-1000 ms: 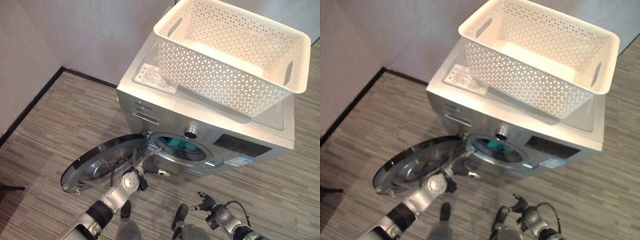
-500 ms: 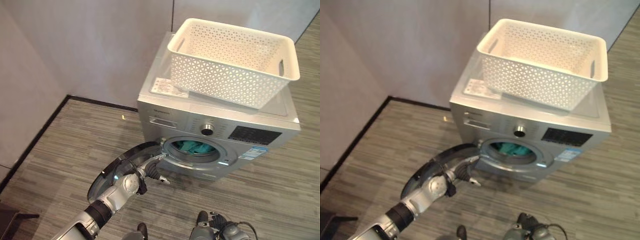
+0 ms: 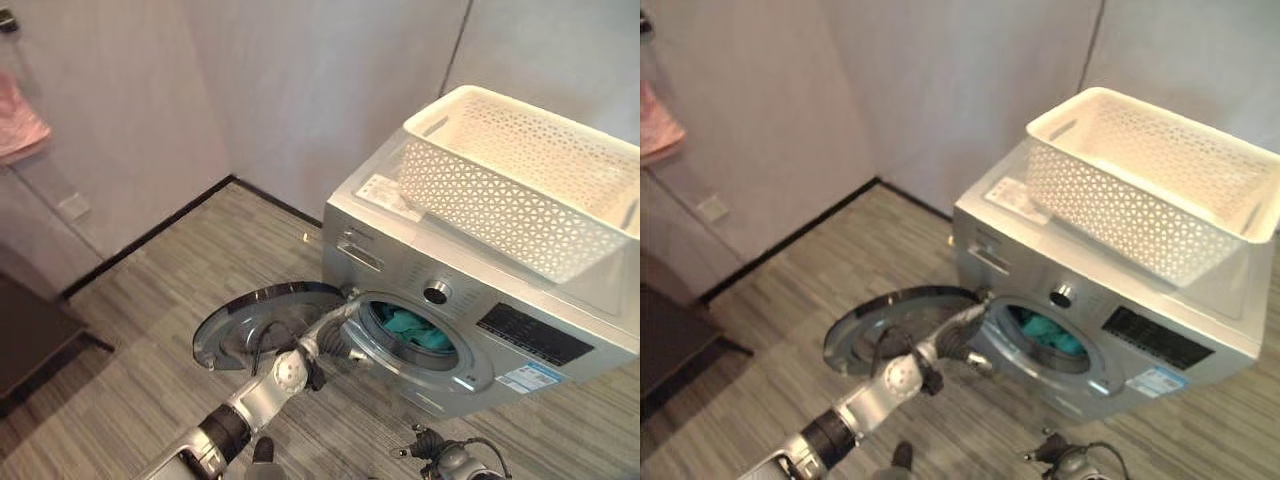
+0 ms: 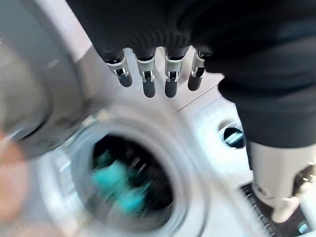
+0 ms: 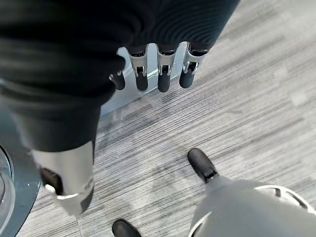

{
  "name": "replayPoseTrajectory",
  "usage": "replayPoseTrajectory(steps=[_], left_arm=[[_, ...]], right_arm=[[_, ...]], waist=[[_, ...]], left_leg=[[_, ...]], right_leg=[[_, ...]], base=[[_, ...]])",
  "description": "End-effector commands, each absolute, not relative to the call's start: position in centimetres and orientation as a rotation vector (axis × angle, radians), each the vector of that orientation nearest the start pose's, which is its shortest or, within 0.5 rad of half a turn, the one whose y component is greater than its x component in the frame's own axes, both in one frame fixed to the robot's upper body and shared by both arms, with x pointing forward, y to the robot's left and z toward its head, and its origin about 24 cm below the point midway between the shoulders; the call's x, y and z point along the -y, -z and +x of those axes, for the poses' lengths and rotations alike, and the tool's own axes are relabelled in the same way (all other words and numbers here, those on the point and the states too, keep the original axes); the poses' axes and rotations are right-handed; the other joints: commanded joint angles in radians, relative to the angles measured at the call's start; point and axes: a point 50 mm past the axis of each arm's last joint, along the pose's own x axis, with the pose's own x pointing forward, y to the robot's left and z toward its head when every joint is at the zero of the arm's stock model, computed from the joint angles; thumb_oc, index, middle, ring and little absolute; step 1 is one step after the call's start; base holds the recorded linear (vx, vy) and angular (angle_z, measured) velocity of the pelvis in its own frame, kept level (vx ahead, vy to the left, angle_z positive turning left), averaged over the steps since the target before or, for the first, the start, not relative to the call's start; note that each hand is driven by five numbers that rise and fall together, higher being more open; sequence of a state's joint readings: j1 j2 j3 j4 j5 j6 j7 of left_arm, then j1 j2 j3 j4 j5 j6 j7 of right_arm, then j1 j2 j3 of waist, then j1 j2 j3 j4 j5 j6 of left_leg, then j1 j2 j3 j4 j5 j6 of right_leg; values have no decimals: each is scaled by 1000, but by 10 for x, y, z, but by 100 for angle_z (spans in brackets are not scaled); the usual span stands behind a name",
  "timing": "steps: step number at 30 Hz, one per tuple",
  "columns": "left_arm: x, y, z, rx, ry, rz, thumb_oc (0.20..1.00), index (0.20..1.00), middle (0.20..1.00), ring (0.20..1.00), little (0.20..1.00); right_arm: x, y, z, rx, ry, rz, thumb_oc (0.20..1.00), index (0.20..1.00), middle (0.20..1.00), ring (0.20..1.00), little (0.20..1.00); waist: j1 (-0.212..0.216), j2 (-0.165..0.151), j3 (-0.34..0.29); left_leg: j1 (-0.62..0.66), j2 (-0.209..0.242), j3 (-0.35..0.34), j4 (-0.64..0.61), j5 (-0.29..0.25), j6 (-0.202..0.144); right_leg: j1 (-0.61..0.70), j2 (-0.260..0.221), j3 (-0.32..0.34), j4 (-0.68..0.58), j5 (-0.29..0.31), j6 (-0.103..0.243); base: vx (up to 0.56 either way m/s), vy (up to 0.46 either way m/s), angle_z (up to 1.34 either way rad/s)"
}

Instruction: Grab the laundry basket,head to the washer,open it,put in the laundry and shut it.

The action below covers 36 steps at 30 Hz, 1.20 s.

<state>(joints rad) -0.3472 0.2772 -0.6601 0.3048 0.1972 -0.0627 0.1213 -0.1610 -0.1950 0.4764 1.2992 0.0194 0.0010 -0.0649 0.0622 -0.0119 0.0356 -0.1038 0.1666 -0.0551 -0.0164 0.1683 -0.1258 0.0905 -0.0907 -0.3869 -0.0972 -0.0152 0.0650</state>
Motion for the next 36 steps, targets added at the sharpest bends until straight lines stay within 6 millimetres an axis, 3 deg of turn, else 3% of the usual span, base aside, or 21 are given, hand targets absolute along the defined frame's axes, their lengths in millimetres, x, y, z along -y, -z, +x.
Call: replayPoseTrajectory(steps=[1,3,4,5,6,8,9,10,11,12,13,15,17,20,24,28,29,33,34,35,36], left_arm=[[-79,-105,319,411,284,653,1000,1000,1000,1000,1000],[-109,-112,335,392,126,715,1000,1000,1000,1000,1000],[-109,-112,335,393,126,715,1000,1000,1000,1000,1000],[-142,-124,347,383,-37,746,1000,1000,1000,1000,1000],[-142,-125,347,384,-38,746,1000,1000,1000,1000,1000],[-187,-132,358,326,-216,823,1000,1000,1000,1000,1000],[-225,-134,362,242,-330,869,1000,1000,1000,1000,1000],[-225,-134,362,242,-331,869,1000,1000,1000,1000,1000],[-269,-134,361,127,-453,912,1000,1000,1000,1000,1000],[-294,-131,358,41,-518,971,1000,1000,1000,1000,1000],[-294,-131,358,42,-518,971,1000,1000,1000,1000,1000],[-341,-123,348,-172,-615,1020,1000,1000,1000,1000,1000],[-361,-128,344,-262,-640,1068,1000,1000,1000,1000,1000],[-367,-135,344,-295,-650,1081,1000,1000,1000,1000,1000],[-382,-118,331,-442,-645,1035,1000,1000,1000,1000,1000],[-372,-44,301,-720,-445,947,1000,1000,1000,1000,1000],[-372,-44,301,-720,-445,947,1000,1000,1000,1000,1000],[-356,1,279,-850,-311,918,1000,1000,1000,1000,1000],[-329,37,265,-930,-152,927,1000,1000,1000,1000,1000],[-329,37,265,-930,-152,927,1000,1000,1000,1000,1000],[-297,57,264,-910,-34,922,1000,1000,1000,1000,1000]], right_arm=[[191,158,135,-1124,-230,-544,1000,1000,1000,1000,1000],[195,162,121,-1164,-212,-513,1000,1000,1000,1000,1000],[195,162,121,-1163,-212,-513,1000,1000,1000,1000,1000],[199,165,111,-1196,-200,-501,1000,1000,1000,1000,1000],[199,164,111,-1196,-200,-501,1000,1000,1000,1000,1000],[201,166,104,-1210,-208,-495,1000,1000,1000,1000,1000],[205,165,105,-1206,-207,-500,1000,1000,1000,1000,1000],[205,165,105,-1205,-208,-500,1000,1000,1000,1000,1000],[209,163,106,-1202,-206,-502,1000,1000,1000,1000,1000],[211,162,109,-1190,-207,-509,1000,1000,1000,1000,1000],[211,162,110,-1189,-207,-508,1000,1000,1000,1000,1000],[215,155,127,-1126,-198,-526,1000,1000,1000,1000,1000],[216,152,136,-1092,-187,-519,1000,1000,1000,1000,1000],[216,148,146,-1053,-177,-511,1000,1000,1000,1000,1000],[213,142,162,-999,-176,-502,1000,1000,1000,1000,1000],[207,136,176,-959,-191,-487,1000,1000,1000,1000,1000],[206,136,176,-959,-191,-487,1000,1000,1000,1000,1000],[211,132,183,-943,-183,-501,1000,1000,1000,1000,1000],[212,130,185,-940,-184,-512,1000,1000,1000,1000,1000],[212,130,185,-940,-184,-511,1000,1000,1000,1000,1000],[216,128,188,-940,-166,-517,1000,1000,1000,1000,1000]], waist=[[-11,-8,-9],[-38,9,-42],[-39,9,-43],[-56,18,-60],[-56,17,-60],[-69,20,-70],[-82,21,-73],[-80,20,-73],[-89,22,-70],[-96,22,-65],[-94,21,-65],[-117,12,-31],[-127,-1,-14],[-132,-16,-6],[-144,-44,18],[-159,-83,21],[-159,-83,20],[-160,-81,18],[-159,-76,18],[-160,-76,15],[-156,-64,18]], left_leg=[[24,17,-28,-19,-132,-3],[68,28,-5,-67,-128,-10],[66,26,-6,-68,-124,-9],[85,25,9,-71,-138,-9],[82,23,9,-71,-135,-7],[99,22,35,-71,-147,-7],[100,15,53,-71,-151,-2],[100,14,56,-71,-151,-2],[101,14,78,-71,-152,-2],[95,13,86,-71,-149,-1],[94,13,87,-71,-150,-1],[56,17,99,-71,-135,1],[6,24,103,-71,-124,-1],[-50,30,96,-71,-108,-3],[-121,39,93,-71,-87,-4],[-158,52,109,-71,-79,-4],[-159,52,109,-71,-79,-4],[-157,53,115,-71,-81,-3],[-144,53,123,-71,-85,-1],[-148,52,123,-71,-84,0],[-128,50,128,-71,-89,3]], right_leg=[[-7,-70,26,36,-79,57],[1,-62,41,20,-70,61],[0,-63,40,18,-66,62],[5,-68,61,10,-61,69],[2,-69,61,10,-58,69],[0,-77,79,10,-48,78],[-14,-82,98,10,-35,87],[-15,-83,101,10,-34,87],[-27,-88,119,10,-24,94],[-39,-90,124,10,-18,97],[-41,-90,126,10,-18,97],[-98,-89,148,10,3,103],[-157,-85,165,10,17,106],[-213,-79,171,10,25,104],[-289,-70,186,10,41,104],[-345,-63,220,10,53,104],[-345,-63,220,10,53,104],[-350,-62,234,10,54,102],[-342,-62,242,10,52,100],[-346,-63,241,10,53,100],[-330,-63,246,10,47,98]], base=[[27,50,-11],[89,58,8],[89,89,10],[37,57,-4],[66,65,-40],[56,52,-37],[43,57,-33],[23,80,-45],[12,68,-53],[12,67,-40],[-35,47,-31],[-139,48,-21],[-163,20,-25],[-102,-7,-15],[-42,6,-1],[4,1,-13],[21,8,-25],[17,3,-6],[41,2,-17],[63,9,-16],[46,9,-12]])
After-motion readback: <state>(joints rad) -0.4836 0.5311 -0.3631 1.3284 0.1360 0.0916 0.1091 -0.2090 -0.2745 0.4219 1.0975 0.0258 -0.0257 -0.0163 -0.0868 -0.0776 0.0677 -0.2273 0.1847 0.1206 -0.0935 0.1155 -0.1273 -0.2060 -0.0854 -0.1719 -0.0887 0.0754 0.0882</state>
